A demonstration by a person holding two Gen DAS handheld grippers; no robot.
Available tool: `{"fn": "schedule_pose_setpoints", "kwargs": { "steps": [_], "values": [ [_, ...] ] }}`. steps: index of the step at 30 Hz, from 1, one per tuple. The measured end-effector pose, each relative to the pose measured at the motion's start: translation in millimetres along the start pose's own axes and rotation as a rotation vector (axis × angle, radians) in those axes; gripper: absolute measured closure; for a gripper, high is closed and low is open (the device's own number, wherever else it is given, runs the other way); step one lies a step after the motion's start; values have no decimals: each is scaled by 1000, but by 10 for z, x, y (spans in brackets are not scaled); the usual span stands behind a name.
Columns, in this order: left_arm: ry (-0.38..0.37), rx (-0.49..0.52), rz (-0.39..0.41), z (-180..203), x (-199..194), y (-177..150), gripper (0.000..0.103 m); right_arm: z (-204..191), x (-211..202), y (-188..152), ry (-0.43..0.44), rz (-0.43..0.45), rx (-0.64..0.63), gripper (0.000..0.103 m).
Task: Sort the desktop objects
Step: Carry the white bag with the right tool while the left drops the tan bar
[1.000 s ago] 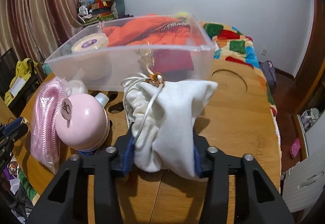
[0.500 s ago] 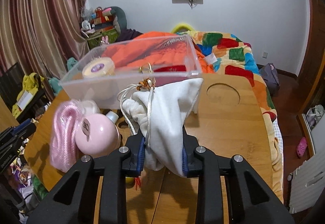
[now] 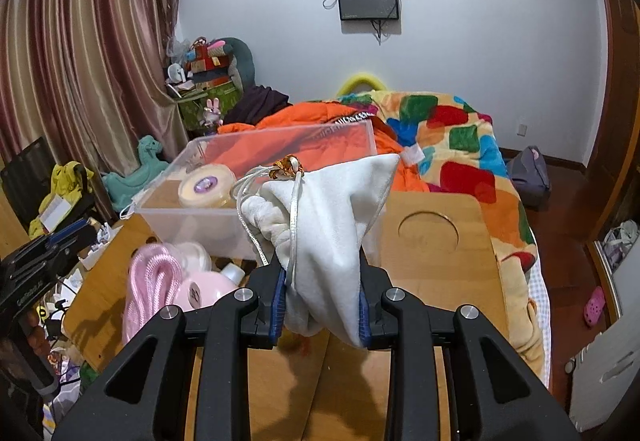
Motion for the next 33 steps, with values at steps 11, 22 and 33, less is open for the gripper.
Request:
{"fn": "schedule_pose_setpoints", "kwargs": {
  "steps": [11, 22, 33],
  "values": [
    [-35, 2, 18, 88, 212, 279, 80, 61, 69, 145, -1, 12, 0, 78],
    [-42, 6, -26, 137, 576, 323, 80, 96, 307, 265, 7, -5, -8, 78],
    [-41, -10, -69, 123, 818, 285, 80, 77, 491, 392, 6, -5, -39, 78]
  ]
}}
Point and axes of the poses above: each gripper's, at about its wrist camera, not at the fingertips, and x roughly the way its jaws point, z to its right, y to its top, the point moved 7 cm from there along x, roughly the way its jaws point, and after that the axes turned 14 degrees about -x, right-handed, at the moved point
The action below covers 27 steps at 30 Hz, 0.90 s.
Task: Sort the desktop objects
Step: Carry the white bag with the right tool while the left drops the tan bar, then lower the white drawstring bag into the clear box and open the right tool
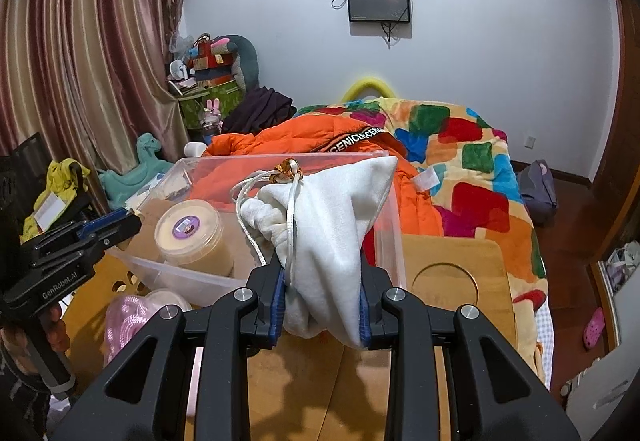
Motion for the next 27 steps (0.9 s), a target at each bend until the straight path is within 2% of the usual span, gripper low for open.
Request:
{"fn": "schedule_pose_setpoints", "kwargs": {
  "steps": [8, 27],
  "values": [
    [-1, -17, -29, -46, 106, -26, 80, -63, 143, 84, -16, -10, -28, 77],
    [15, -3, -23, -51, 92, -48, 80, -209, 455, 47, -43, -69, -81, 73]
  ]
}}
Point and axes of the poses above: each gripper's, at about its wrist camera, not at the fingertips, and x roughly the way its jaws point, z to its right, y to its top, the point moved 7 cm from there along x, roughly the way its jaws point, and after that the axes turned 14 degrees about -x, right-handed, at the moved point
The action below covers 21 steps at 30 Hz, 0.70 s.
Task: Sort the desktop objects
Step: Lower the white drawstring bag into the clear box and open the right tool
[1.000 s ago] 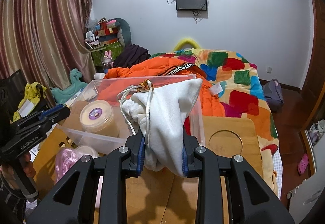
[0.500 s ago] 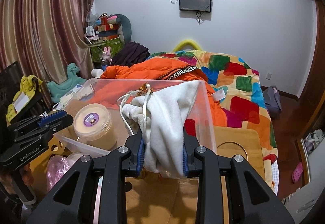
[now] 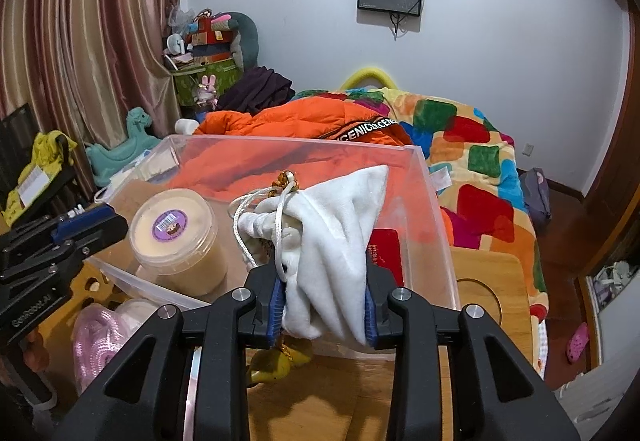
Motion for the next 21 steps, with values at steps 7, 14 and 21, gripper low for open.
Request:
{"fn": "schedule_pose_setpoints", "kwargs": {
  "steps": [7, 14, 21],
  "values": [
    [-7, 2, -3, 20, -32, -32, 69, -87, 55, -6, -67, -18, -69, 68],
    [-11, 12, 10, 65, -111, -40, 55, -53, 49, -8, -80, -38, -50, 62],
    [-21, 26, 23, 115, -183, -39, 49, 7, -10, -85, -74, -49, -11, 40]
  ]
}}
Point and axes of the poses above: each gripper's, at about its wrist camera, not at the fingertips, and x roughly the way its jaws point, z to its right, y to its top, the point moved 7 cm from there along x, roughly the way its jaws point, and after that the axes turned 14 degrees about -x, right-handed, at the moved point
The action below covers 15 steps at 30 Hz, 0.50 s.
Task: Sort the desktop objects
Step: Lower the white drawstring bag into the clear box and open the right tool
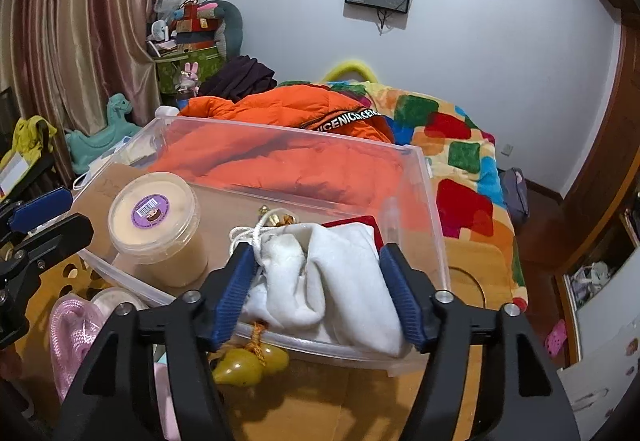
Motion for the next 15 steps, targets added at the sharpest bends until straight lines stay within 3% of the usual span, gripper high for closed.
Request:
{"fn": "schedule_pose_setpoints", "kwargs": {
  "steps": [8, 11, 15],
  "values": [
    [1, -1, 14, 5, -76, 1, 42, -2, -178, 1, 5, 19, 9, 31],
    [-4, -4, 13, 9, -119, -4, 40, 2, -254, 19, -2, 34, 19, 21],
    [-4, 3, 20, 21, -186, -23, 37, 23, -378, 22, 0, 55, 42, 21]
  ]
}}
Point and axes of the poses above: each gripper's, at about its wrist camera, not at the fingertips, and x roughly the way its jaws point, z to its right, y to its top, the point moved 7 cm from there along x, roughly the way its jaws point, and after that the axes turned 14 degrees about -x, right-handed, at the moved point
